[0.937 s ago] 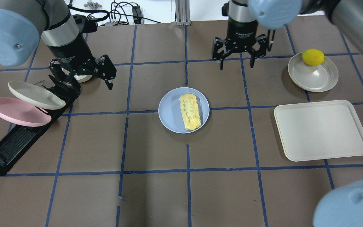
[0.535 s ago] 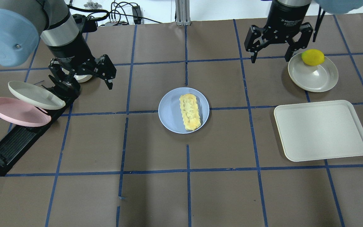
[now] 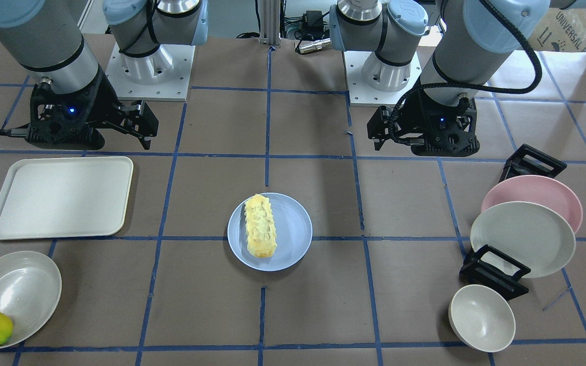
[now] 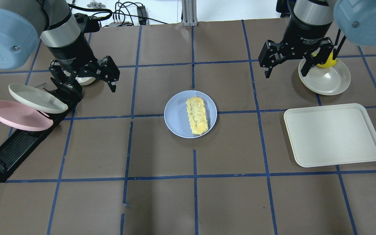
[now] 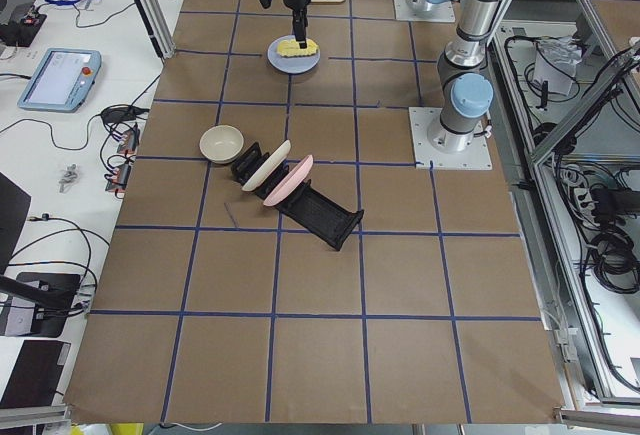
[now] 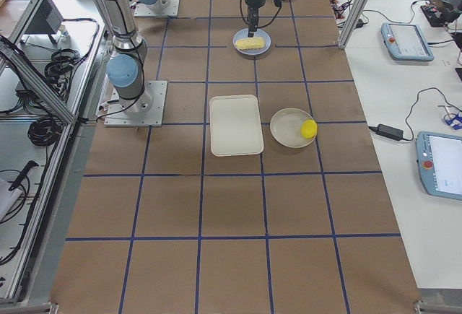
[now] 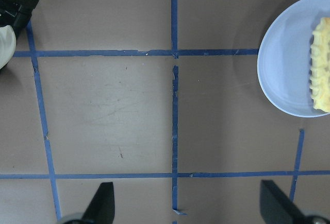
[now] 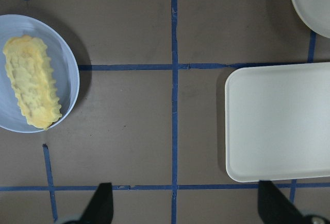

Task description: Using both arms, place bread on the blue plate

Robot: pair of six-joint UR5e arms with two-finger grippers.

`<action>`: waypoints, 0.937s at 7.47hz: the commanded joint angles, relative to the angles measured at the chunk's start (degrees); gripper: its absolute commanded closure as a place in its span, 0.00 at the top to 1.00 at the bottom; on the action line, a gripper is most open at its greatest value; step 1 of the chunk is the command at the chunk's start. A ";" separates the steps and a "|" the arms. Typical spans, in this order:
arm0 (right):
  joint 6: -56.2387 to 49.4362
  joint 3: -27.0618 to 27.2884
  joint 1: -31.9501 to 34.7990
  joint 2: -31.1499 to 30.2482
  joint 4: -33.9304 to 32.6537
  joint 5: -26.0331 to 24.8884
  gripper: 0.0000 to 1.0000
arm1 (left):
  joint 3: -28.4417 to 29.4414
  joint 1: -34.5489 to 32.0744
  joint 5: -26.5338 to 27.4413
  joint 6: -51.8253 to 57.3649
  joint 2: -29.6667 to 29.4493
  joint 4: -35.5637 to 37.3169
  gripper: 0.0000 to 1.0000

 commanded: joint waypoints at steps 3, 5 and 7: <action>1.49 -0.26 0.73 -0.31 -0.01 0.08 1.00 | 0.04 -2.02 0.00 -0.50 0.22 2.28 1.00; 1.41 -0.35 0.82 -0.22 -0.10 0.08 1.00 | -0.05 -2.19 0.00 -0.68 0.39 2.38 1.00; 1.41 -0.35 0.91 -0.22 -0.10 0.16 1.00 | -0.05 -2.19 0.26 -0.68 0.39 2.21 1.00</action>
